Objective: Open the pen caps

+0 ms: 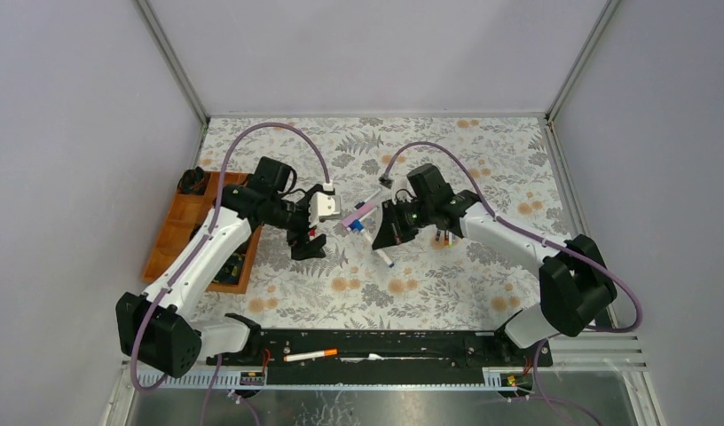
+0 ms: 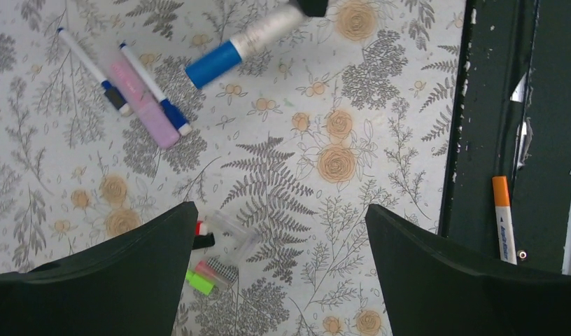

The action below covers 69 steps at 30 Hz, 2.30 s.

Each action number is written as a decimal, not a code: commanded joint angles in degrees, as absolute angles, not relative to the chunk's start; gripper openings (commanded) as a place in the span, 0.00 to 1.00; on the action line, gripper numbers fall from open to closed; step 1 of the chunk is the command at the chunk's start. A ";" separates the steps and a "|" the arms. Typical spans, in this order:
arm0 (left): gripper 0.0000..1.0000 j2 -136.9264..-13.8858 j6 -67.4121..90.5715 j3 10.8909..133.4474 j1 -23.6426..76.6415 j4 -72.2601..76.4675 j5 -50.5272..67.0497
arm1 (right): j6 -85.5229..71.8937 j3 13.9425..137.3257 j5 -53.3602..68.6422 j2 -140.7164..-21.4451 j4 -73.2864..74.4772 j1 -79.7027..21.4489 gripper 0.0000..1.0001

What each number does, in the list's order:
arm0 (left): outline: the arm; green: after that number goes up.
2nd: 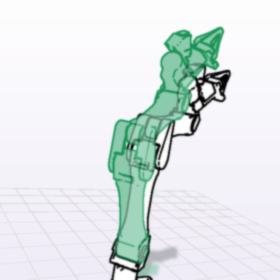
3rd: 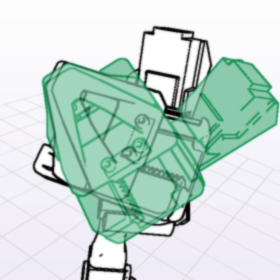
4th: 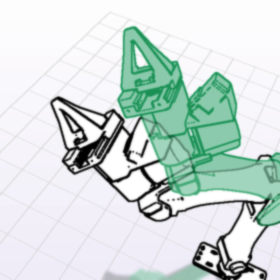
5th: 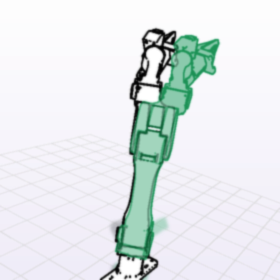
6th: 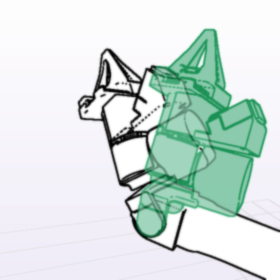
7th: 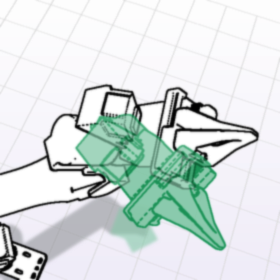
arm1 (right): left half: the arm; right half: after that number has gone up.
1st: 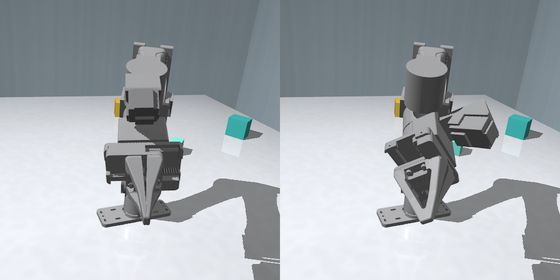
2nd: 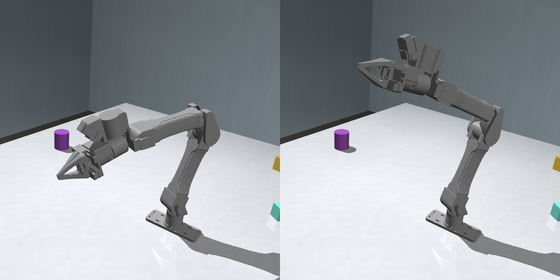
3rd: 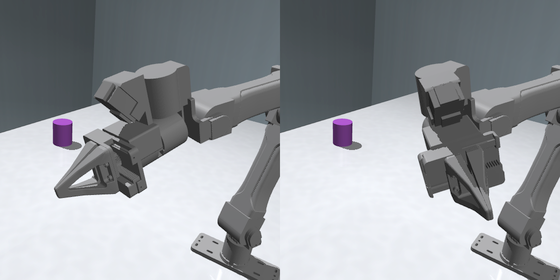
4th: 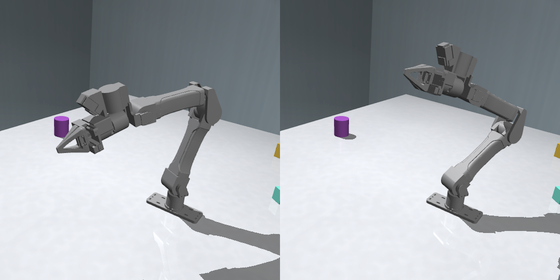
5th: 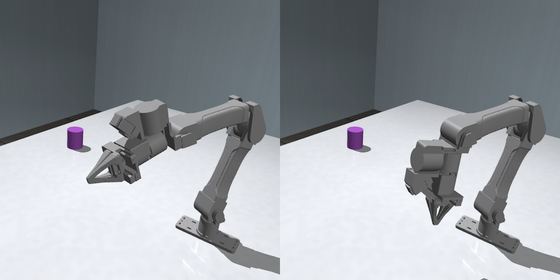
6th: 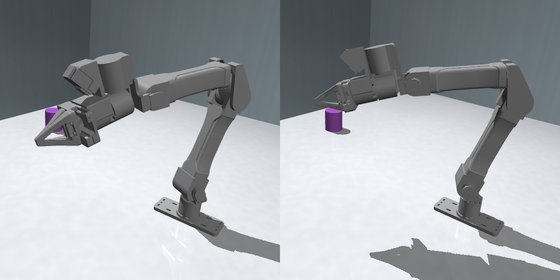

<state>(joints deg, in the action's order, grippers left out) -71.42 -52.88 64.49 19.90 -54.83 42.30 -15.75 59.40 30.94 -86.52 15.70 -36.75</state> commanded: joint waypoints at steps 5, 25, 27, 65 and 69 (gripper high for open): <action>0.98 -70.33 -58.98 61.07 25.10 -50.53 41.82 | -16.12 63.20 59.07 -89.88 21.50 -37.87 0.00; 0.30 -73.09 -65.83 57.92 31.05 -54.05 38.62 | -14.19 72.16 64.57 -100.46 25.54 -40.41 0.00; 0.13 -73.08 -65.80 58.05 31.38 -54.03 38.53 | -14.74 71.80 64.20 -100.95 24.86 -40.72 0.11; 0.00 -76.60 -76.50 54.64 16.68 -48.46 24.09 | -16.81 60.27 31.61 -90.41 29.39 -34.00 0.00; 0.00 -78.97 -70.12 49.72 17.62 -40.41 23.77 | -22.57 59.41 14.32 -90.98 25.18 -31.77 0.00</action>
